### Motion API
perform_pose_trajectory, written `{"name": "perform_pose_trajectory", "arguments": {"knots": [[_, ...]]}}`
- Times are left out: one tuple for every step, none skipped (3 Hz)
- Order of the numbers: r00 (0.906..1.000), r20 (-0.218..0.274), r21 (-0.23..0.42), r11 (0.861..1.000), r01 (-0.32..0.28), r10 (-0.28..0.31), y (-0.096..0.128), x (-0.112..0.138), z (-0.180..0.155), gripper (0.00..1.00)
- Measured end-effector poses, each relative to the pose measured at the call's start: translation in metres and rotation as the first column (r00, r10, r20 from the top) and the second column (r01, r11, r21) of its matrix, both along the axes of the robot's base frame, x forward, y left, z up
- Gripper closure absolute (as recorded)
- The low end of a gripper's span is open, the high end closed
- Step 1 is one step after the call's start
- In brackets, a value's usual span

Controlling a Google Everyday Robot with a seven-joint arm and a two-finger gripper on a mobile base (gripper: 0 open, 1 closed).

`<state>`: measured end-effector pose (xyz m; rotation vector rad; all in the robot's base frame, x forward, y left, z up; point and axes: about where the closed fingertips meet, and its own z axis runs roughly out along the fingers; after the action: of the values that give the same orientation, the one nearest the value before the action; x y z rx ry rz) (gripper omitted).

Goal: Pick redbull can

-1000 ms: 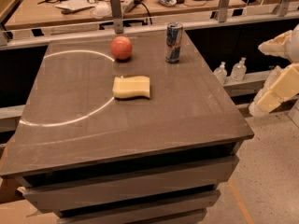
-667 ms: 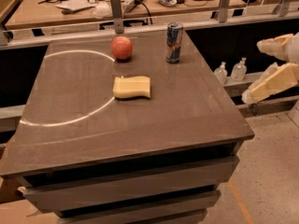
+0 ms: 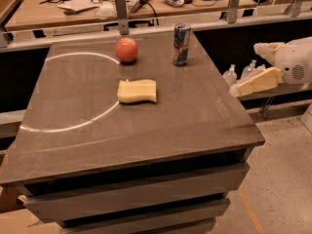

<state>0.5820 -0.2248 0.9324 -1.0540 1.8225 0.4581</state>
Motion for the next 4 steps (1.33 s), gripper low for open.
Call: {"name": "perform_pose_trajectory", "arguments": {"knots": [[0.9997, 0.011, 0.013, 1.0, 0.021, -0.021, -0.001, 0.011, -0.004, 0.0], [0.9997, 0.012, 0.028, 0.999, 0.021, -0.021, 0.001, 0.011, -0.005, 0.0], [0.9975, 0.07, 0.089, 0.996, 0.0, -0.006, 0.016, 0.033, -0.001, 0.0], [0.9903, 0.137, 0.171, 0.985, -0.002, -0.021, 0.027, 0.076, -0.001, 0.0]]}}
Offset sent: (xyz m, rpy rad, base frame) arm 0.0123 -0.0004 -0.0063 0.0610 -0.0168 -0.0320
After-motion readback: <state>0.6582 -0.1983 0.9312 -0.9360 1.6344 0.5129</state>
